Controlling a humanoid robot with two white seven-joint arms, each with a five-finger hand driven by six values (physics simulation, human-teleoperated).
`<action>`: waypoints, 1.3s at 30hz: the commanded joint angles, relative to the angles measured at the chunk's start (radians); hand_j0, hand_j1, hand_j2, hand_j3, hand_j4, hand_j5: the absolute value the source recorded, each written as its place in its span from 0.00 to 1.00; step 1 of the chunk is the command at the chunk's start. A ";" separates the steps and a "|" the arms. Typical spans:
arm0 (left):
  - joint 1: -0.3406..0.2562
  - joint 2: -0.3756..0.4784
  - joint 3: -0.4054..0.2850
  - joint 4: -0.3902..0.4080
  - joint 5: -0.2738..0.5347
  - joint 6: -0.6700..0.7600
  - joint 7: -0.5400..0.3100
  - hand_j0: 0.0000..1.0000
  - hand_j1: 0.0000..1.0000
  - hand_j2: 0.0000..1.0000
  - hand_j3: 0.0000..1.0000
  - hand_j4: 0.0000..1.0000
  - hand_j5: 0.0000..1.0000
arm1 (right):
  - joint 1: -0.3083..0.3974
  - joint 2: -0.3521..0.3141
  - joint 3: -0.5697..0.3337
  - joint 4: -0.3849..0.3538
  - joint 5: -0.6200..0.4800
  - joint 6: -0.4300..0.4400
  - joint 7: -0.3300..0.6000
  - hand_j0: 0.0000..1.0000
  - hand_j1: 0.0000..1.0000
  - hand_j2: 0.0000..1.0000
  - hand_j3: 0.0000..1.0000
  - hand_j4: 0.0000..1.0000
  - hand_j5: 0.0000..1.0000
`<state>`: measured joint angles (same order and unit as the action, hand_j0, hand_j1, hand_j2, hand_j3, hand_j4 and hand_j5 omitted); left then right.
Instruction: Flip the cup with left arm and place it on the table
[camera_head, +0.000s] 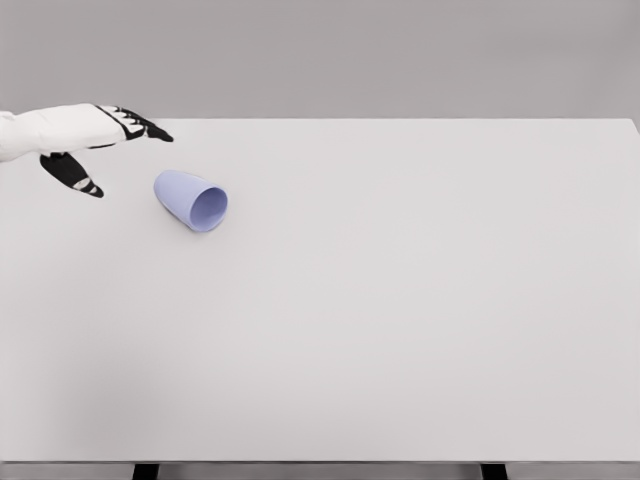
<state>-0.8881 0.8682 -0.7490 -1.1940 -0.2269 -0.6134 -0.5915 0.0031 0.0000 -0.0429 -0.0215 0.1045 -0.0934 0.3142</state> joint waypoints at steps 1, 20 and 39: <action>0.000 0.006 -0.007 0.016 0.005 0.003 -0.001 1.00 1.00 1.00 1.00 1.00 1.00 | 0.000 0.000 0.000 0.000 0.000 0.000 0.000 1.00 1.00 1.00 1.00 1.00 1.00; 0.020 -0.086 -0.052 -0.044 0.000 0.003 0.012 1.00 1.00 1.00 1.00 1.00 1.00 | 0.000 0.000 0.000 0.000 0.000 0.000 0.000 1.00 1.00 1.00 1.00 1.00 1.00; 0.034 -0.159 -0.059 0.050 -0.043 0.003 0.012 1.00 1.00 1.00 1.00 1.00 1.00 | 0.000 0.000 0.000 0.000 0.000 0.000 0.000 1.00 1.00 1.00 1.00 1.00 1.00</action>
<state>-0.8544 0.7135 -0.8102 -1.1611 -0.2733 -0.6133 -0.5803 0.0046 0.0000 -0.0428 -0.0214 0.1046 -0.0934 0.3142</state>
